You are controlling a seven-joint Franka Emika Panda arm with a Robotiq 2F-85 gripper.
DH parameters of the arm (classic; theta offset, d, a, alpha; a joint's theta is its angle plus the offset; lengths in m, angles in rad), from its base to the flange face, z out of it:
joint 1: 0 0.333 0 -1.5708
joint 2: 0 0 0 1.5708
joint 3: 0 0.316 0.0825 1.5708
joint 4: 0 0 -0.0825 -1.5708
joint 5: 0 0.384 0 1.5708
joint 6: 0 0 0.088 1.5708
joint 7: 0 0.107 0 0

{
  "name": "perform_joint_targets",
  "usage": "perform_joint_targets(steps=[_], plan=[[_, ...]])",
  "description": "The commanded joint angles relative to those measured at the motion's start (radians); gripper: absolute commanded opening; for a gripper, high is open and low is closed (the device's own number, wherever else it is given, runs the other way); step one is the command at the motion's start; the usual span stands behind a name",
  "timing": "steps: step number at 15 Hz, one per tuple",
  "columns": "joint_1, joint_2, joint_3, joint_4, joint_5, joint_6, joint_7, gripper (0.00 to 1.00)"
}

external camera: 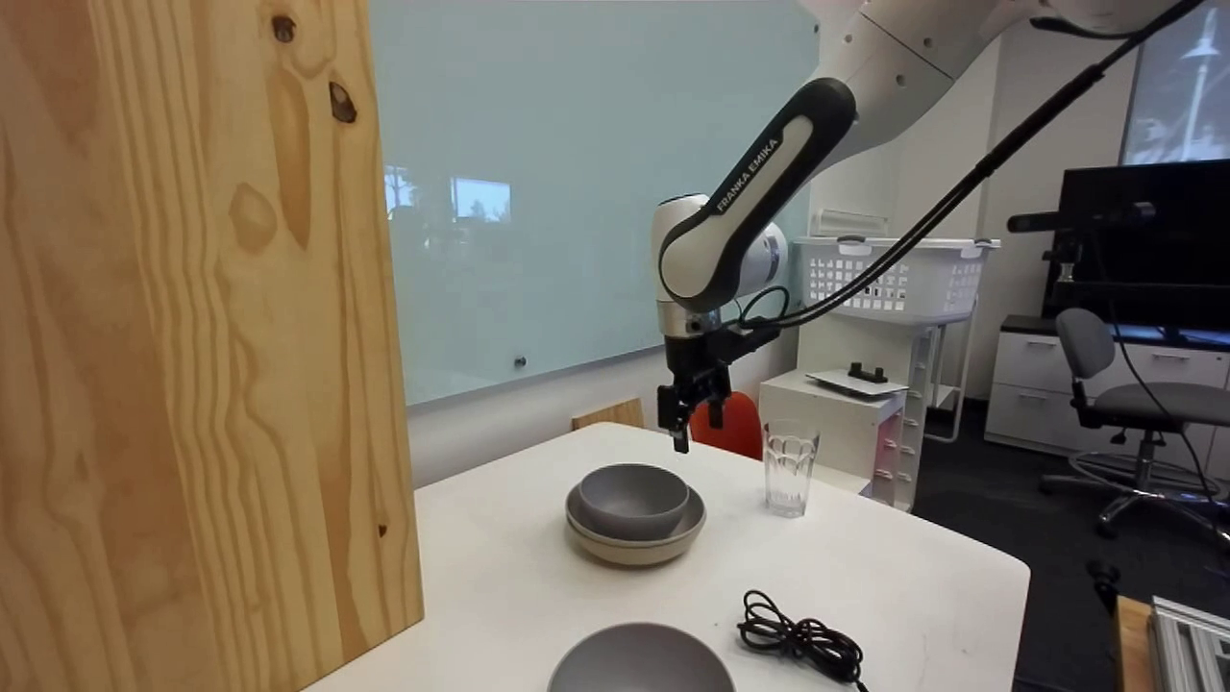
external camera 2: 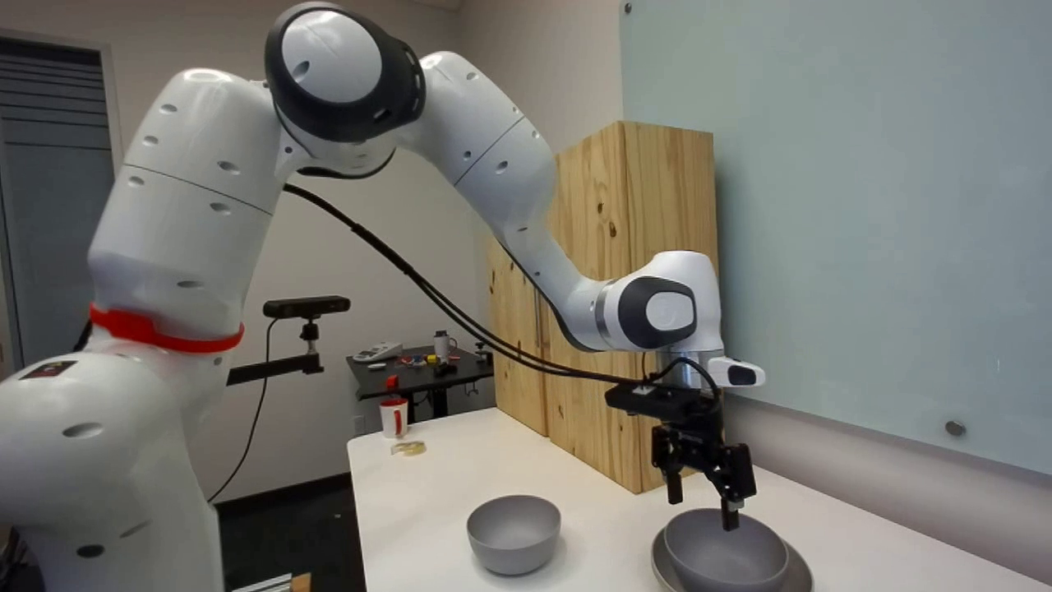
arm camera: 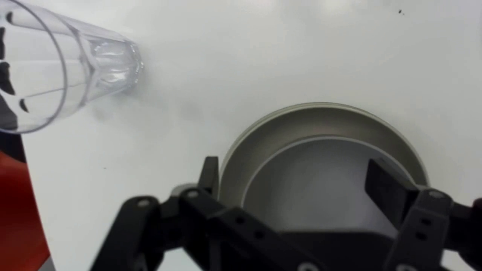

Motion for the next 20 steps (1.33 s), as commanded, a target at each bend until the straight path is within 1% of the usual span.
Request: perform_joint_targets(steps=[1, 3, 4, 5, 6, 7, 10, 13, 15, 16, 18, 20], plan=[[-0.041, -0.024, -0.013, 0.040, 0.049, -0.097, -0.075, 1.00], [-0.062, -0.024, -0.018, 0.090, 0.074, -0.137, -0.098, 1.00], [-0.069, -0.015, -0.021, 0.118, 0.083, -0.138, -0.094, 1.00], [-0.076, 0.008, -0.020, 0.166, 0.102, -0.159, -0.099, 1.00], [-0.076, 0.032, -0.024, 0.208, 0.099, -0.165, -0.084, 1.00], [-0.080, 0.066, -0.026, 0.260, 0.107, -0.190, -0.078, 1.00], [-0.094, 0.183, -0.038, 0.390, 0.109, -0.205, -0.074, 1.00], [-0.107, 0.318, -0.027, 0.547, 0.120, -0.251, -0.080, 1.00], [-0.113, 0.378, -0.010, 0.638, 0.137, -0.315, -0.104, 1.00], [-0.096, 0.275, -0.033, 0.490, 0.105, -0.243, -0.066, 1.00], [-0.096, 0.328, -0.026, 0.560, 0.113, -0.275, -0.067, 1.00], [-0.096, 0.345, -0.024, 0.590, 0.115, -0.291, -0.068, 1.00]])
